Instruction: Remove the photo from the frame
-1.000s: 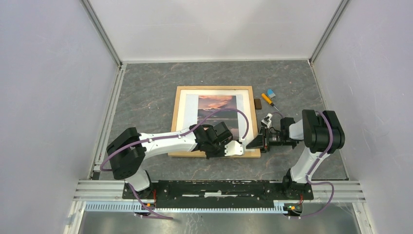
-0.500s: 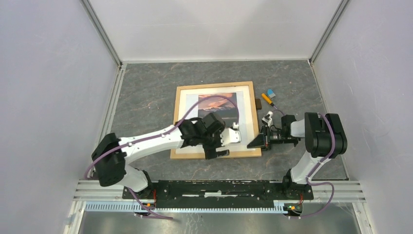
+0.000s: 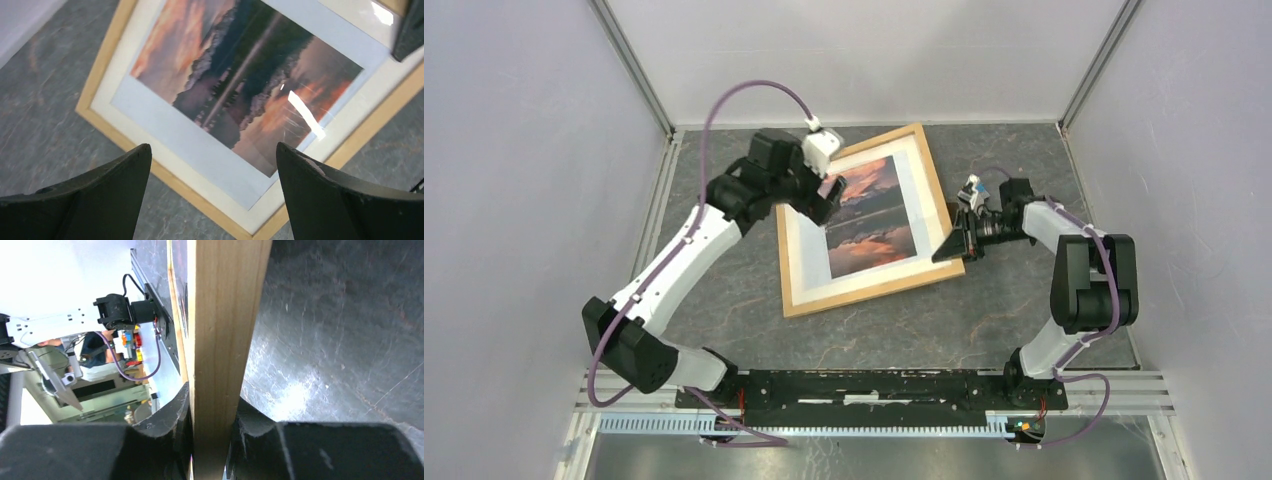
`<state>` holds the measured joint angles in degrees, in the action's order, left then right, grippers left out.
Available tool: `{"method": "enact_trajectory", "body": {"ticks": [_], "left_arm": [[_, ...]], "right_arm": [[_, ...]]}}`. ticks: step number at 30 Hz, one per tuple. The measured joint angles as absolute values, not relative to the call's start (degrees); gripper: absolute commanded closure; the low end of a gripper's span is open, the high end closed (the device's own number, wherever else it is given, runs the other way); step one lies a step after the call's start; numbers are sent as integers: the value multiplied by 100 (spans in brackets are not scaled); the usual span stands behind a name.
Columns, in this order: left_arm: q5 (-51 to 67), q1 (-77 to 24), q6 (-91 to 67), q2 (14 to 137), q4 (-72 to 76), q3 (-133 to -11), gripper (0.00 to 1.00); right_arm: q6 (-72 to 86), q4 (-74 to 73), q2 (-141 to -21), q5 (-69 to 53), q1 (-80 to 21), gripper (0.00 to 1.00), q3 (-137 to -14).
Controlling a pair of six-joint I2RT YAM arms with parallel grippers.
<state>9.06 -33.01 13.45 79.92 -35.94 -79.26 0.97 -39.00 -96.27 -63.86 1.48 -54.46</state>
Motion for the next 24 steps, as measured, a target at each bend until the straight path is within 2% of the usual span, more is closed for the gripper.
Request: {"method": "enact_trajectory", "body": {"ticks": [12,18,24], "left_arm": [[600,-937,427,7926,-3964,-8543,0],[443,-530,128,7911,-4097,-8578,0],[366,-80,16,7881,-4160,-8597,0]], "right_arm": [[123,-4602,-9629,-5478,-222,100,-7891],[-86,-4633,-9732,-4901,-521,100,-9194],[-456,-4311,-9736,-4313,-720,100,-9948]]}}
